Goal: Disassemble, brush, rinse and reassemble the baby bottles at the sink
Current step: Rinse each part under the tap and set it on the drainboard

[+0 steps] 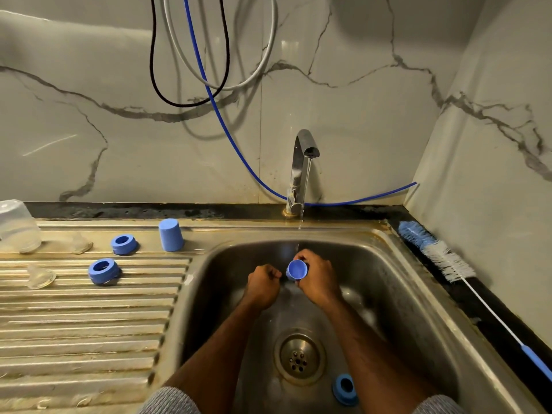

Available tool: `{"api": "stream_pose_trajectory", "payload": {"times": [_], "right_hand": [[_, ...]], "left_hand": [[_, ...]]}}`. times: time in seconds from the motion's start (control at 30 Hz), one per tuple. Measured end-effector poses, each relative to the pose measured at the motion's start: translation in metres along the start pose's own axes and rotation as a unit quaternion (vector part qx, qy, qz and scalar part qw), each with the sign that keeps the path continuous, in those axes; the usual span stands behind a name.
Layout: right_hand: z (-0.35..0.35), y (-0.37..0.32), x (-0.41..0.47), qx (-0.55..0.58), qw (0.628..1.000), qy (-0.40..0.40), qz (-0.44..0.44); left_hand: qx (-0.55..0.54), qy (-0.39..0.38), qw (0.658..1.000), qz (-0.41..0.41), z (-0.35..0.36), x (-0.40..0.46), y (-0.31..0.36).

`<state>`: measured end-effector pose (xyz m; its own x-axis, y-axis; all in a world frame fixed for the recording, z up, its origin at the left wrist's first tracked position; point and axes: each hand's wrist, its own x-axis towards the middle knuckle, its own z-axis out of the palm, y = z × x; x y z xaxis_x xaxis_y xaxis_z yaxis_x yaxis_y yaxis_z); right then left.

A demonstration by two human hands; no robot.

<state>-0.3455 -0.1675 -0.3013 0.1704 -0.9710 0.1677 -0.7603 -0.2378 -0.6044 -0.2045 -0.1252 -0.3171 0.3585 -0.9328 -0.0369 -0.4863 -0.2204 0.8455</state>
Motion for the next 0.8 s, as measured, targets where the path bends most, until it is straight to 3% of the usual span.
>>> {"api": "stream_pose_trajectory", "payload": {"times": [0.13, 0.27, 0.33, 0.4, 0.47, 0.53, 0.57, 0.67, 0.8], "right_hand": [[-0.002, -0.007, -0.002, 0.205, 0.973, -0.083, 0.072], [-0.01, -0.01, -0.012, 0.35, 0.879, -0.224, 0.233], [-0.011, -0.006, -0.014, 0.403, 0.843, -0.238, 0.266], [-0.011, -0.008, -0.015, 0.428, 0.83, -0.225, 0.276], [-0.006, -0.007, -0.012, 0.332, 0.893, -0.197, 0.231], [-0.003, -0.008, -0.01, 0.127, 0.973, -0.137, 0.139], [-0.004, -0.011, -0.012, 0.064, 0.987, -0.104, 0.104], [-0.006, -0.023, -0.017, 0.018, 0.996, -0.088, 0.026], [-0.004, -0.041, -0.032, -0.062, 0.977, -0.182, -0.097]], "left_hand": [[0.003, 0.003, 1.0, -0.002, -0.002, 0.001, -0.001], [-0.002, 0.01, 1.0, 0.003, -0.008, -0.003, 0.003], [0.008, 0.008, 1.0, 0.015, -0.01, -0.008, 0.003], [0.019, 0.007, 0.999, 0.025, -0.013, -0.017, 0.004], [0.027, 0.013, 0.999, 0.035, -0.019, -0.024, 0.008], [0.036, 0.026, 0.998, 0.046, -0.031, -0.034, 0.015], [0.044, 0.032, 0.997, 0.056, -0.039, -0.04, 0.018], [0.072, 0.039, 0.991, 0.105, -0.066, -0.055, 0.027], [0.103, 0.063, 0.979, 0.166, -0.115, -0.076, 0.033]]}}
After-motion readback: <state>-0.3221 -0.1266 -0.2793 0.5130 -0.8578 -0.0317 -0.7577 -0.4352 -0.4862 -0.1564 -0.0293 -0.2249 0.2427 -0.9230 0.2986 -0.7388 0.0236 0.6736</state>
